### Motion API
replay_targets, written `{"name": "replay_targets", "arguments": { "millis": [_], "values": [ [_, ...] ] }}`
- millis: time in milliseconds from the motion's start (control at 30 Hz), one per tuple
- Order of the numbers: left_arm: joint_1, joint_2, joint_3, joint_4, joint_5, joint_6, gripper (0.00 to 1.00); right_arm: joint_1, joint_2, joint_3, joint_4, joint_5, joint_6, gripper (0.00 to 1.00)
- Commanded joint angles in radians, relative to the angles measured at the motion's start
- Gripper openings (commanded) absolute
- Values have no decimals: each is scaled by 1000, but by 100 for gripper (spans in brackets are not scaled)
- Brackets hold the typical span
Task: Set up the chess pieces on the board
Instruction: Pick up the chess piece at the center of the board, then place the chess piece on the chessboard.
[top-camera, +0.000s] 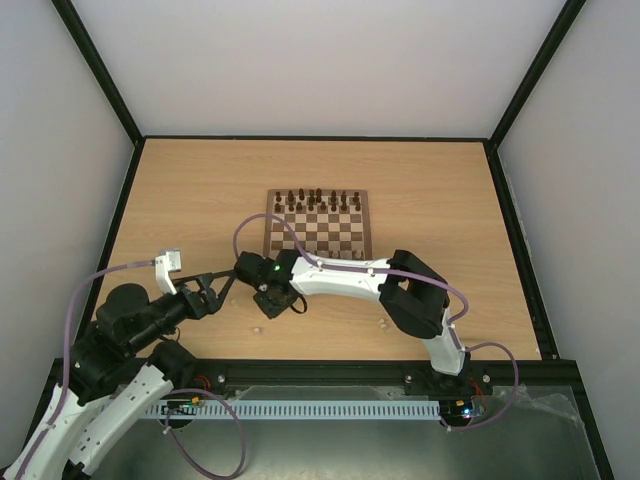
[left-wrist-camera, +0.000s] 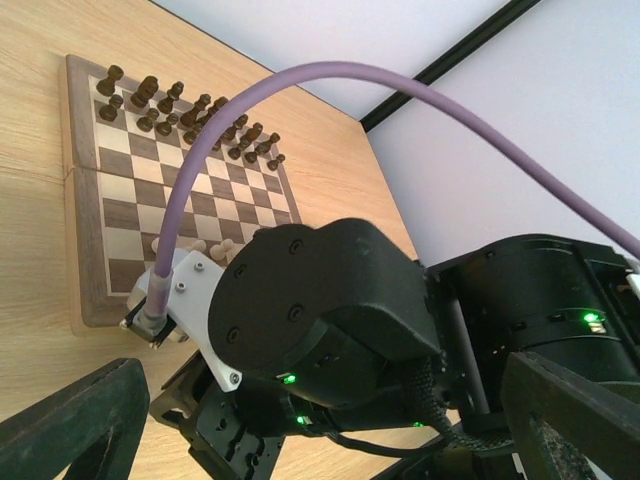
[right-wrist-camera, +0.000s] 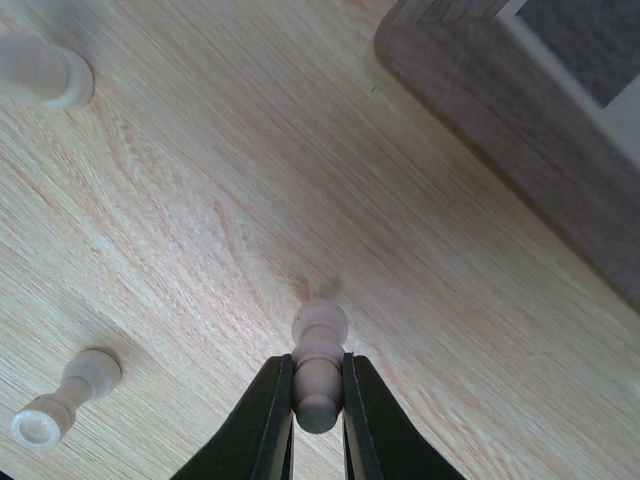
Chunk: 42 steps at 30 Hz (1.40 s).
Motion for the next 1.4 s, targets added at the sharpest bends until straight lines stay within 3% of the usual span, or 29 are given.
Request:
{"name": "replay_targets", "arguments": {
  "millis": [0,467,1367],
  "values": [
    [-1,4,31,2,-5,16,99,-29,-44,58,-106,58,-17,9],
    [-1,40,17,26,-3,37,99,-230,-74,120,-165,83,-84,8],
    [0,50,14,24,-14,45,99,-242,-11,81,-130,36,-98,8]
  ]
}}
